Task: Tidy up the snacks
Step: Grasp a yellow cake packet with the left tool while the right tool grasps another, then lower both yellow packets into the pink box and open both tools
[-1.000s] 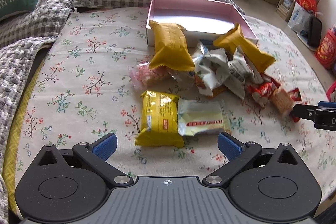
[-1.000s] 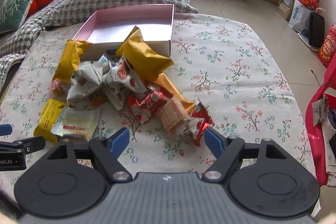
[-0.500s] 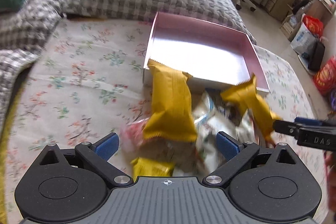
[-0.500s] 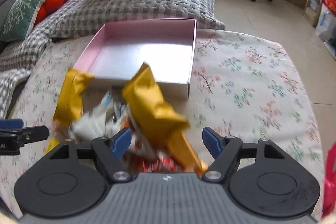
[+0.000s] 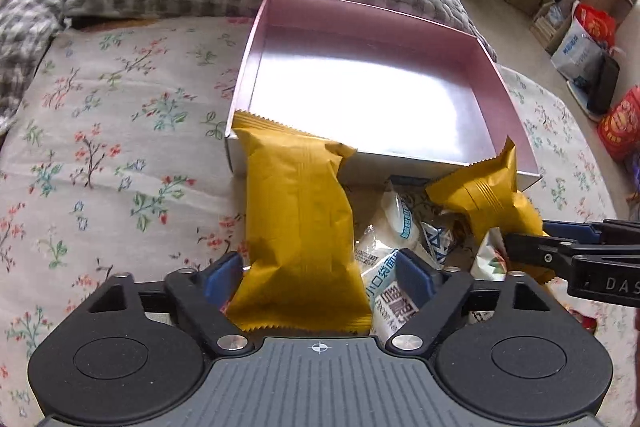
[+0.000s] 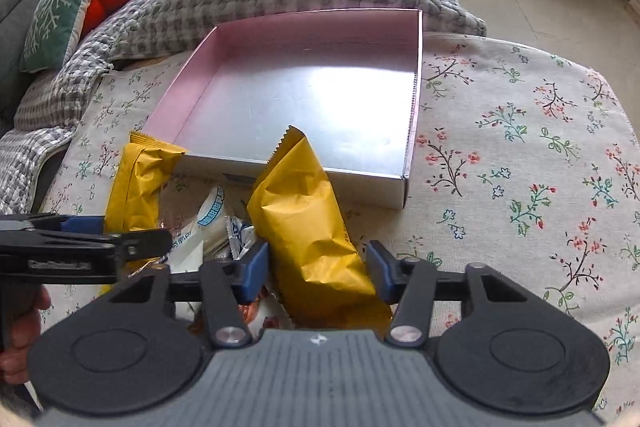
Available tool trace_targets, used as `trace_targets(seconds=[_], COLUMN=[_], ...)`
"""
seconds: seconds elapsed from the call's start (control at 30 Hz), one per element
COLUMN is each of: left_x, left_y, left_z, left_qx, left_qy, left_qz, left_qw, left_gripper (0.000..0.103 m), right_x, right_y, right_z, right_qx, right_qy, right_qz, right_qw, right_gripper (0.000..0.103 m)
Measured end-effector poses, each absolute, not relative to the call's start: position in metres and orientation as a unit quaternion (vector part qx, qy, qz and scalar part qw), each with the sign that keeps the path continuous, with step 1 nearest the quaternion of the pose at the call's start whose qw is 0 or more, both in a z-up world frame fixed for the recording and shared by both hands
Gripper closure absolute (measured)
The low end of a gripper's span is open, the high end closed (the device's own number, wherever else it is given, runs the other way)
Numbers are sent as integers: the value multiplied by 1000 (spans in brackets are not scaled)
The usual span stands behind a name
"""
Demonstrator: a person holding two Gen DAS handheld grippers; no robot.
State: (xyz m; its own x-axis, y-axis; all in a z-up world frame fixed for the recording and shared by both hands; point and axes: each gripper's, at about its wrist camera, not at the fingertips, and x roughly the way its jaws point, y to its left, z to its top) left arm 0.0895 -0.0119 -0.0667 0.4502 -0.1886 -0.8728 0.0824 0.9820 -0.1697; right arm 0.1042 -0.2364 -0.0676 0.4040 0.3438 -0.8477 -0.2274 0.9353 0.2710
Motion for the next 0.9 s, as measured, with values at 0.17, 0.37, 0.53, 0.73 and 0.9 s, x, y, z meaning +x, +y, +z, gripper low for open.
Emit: trace_targets(seconds=[0.17,0.37,0.53,0.73,0.9], left_x=[90,86,83,81,85], left_y=[-12,-9,1,15,29], left_z=[-65,-63,-52,-35,-18], left_qx=[-40,-40,-57,-80,-105], left_qy=[515,515,510,498,475], left_qz=[-70,-68,-71,-79,-81], left_qw=[854,854,856,860,870], left_gripper=[50,59,61,62,62], right_x=[106,105,102,102,99], right_y=[-236,-235,-237,-241,-245], right_z=[-69,-65,-59,-54,-42], right_qx=[60,61,70,84,98], right_qy=[527,530,522,514,496], right_qz=[174,172,177,175,178], right_qw=[830,828,831,836,844], right_gripper=[68,73,77,78,79])
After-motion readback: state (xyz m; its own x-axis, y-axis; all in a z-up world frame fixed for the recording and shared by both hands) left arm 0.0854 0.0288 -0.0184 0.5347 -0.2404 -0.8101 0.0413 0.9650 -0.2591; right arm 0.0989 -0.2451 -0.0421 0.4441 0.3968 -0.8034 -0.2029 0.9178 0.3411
